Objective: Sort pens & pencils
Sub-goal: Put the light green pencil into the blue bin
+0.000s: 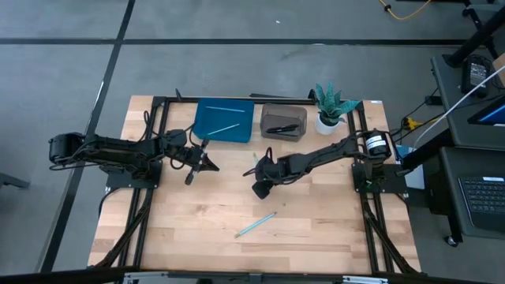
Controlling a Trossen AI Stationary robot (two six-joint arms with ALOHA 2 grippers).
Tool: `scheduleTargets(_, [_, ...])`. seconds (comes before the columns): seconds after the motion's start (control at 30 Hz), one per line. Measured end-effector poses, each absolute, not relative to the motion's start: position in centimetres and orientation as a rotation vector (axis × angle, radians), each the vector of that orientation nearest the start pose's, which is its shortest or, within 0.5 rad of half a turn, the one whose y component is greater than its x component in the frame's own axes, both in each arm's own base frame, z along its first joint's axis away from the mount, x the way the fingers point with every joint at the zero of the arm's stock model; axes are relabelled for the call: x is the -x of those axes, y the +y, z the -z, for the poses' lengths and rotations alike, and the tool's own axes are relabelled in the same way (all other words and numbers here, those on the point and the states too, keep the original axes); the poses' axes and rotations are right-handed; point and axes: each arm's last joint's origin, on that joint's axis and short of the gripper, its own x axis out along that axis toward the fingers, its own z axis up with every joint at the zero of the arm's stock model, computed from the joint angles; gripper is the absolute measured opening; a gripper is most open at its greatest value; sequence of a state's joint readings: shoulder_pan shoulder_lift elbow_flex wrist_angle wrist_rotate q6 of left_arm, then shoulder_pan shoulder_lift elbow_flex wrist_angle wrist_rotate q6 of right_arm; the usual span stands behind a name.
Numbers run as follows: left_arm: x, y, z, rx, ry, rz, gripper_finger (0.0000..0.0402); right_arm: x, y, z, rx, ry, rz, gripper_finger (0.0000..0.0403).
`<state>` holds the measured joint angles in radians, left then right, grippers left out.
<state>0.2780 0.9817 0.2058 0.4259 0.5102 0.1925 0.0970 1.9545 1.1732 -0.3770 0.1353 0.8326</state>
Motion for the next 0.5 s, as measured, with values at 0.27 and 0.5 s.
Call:
scheduleTargets(0.27, [-17.5, 3.5, -16.2, -0.056, 0.3, 0.26, 0.0017, -36.4, 3.2, -12.7, -0.573, 1.152, 0.543, 0.0117])
scheduleTargets(0.5, [-17.5, 3.5, -16.2, -0.056, 0.3, 0.26, 0.003, -35.8, 3.1, -12.6, -0.514, 1.215, 0.533, 0.0117])
